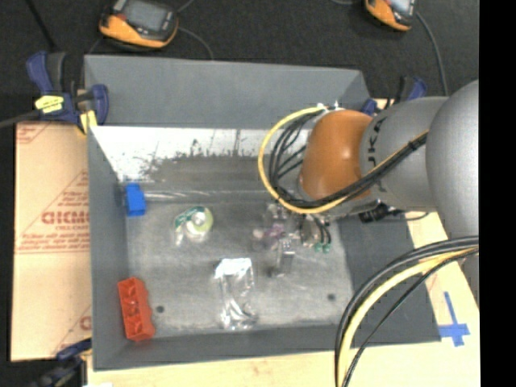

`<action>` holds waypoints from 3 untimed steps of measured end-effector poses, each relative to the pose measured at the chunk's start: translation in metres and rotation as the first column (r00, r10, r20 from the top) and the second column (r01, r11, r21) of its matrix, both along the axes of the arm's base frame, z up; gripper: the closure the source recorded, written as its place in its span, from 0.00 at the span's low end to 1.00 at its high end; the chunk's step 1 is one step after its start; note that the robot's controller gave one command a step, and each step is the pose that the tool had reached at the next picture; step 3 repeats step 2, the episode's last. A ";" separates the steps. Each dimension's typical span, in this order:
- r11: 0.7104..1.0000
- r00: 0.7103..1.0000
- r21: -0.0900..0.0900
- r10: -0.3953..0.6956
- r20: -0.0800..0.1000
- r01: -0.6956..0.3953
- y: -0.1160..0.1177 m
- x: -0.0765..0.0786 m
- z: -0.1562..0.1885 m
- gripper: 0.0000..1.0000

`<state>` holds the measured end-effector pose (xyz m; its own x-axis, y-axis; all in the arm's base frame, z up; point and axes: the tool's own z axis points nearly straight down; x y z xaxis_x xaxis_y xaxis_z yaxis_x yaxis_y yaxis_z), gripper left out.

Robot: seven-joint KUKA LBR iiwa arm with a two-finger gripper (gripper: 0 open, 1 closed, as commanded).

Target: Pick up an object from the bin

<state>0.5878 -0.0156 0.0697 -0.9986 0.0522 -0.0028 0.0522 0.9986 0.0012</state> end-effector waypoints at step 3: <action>1.000 1.000 -0.002 0.004 0.010 -0.004 -0.001 0.004 0.091 1.00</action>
Offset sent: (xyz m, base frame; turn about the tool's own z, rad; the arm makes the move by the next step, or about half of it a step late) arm 0.0000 0.0000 0.0000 0.0000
